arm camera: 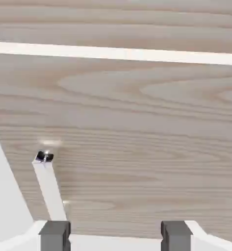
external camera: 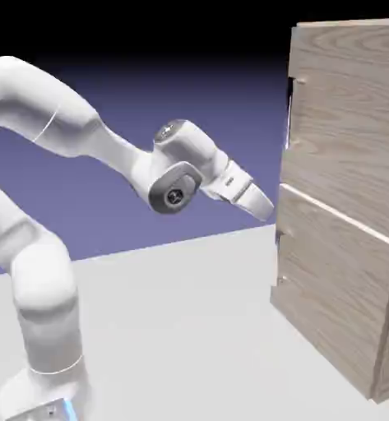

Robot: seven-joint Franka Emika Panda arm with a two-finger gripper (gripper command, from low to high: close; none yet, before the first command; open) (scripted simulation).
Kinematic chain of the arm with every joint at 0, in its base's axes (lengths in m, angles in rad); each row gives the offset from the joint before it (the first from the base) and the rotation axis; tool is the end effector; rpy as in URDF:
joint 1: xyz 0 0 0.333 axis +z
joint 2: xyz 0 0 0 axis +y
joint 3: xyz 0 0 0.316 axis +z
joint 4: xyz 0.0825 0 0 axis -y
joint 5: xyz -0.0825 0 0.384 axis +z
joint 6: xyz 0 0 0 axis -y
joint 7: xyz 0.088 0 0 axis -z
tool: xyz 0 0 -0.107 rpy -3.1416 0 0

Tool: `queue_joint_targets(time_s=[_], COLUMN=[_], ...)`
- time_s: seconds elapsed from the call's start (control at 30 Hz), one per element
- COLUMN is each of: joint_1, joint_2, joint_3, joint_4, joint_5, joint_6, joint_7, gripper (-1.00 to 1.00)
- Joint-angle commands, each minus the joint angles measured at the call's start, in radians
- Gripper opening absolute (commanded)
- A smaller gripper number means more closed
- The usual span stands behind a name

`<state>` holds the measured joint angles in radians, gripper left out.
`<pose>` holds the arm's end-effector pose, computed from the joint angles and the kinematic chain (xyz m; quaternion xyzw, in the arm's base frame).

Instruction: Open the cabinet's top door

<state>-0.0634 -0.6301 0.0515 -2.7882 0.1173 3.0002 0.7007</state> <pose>0.3839 -0.0121 0.4868 -0.8374 0.3628 -0.3793 0.1524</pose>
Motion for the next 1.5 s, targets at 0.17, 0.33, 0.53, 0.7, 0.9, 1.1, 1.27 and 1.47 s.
queue_joint_targets(time_s=[0.17, 0.33, 0.53, 0.7, 0.9, 1.1, 1.27, 1.47], joint_1=[-0.168, -0.308, -0.475, -0.615, -0.783, -0.951, -1.091, -1.258], joint_2=[-0.134, -0.245, -0.379, -0.49, -0.624, -0.758, -0.869, -1.003], joint_3=[0.115, 0.21, 0.325, 0.42, 0.535, 0.649, 0.745, 0.859], joint_4=[0.048, 0.089, 0.137, 0.178, 0.226, 0.275, 0.315, 0.363], joint_5=[0.261, 0.479, 0.74, 0.957, 1.218, 1.479, 1.696, 1.957], joint_6=[-0.082, -0.15, -0.232, -0.3, -0.382, -0.464, -0.532, -0.614], joint_7=[-0.09, -0.165, -0.254, -0.329, -0.419, -0.509, -0.584, -0.673], gripper=[0.0, 0.0, 0.0, 0.0, 0.0, 0.0, 0.0, 0.0])
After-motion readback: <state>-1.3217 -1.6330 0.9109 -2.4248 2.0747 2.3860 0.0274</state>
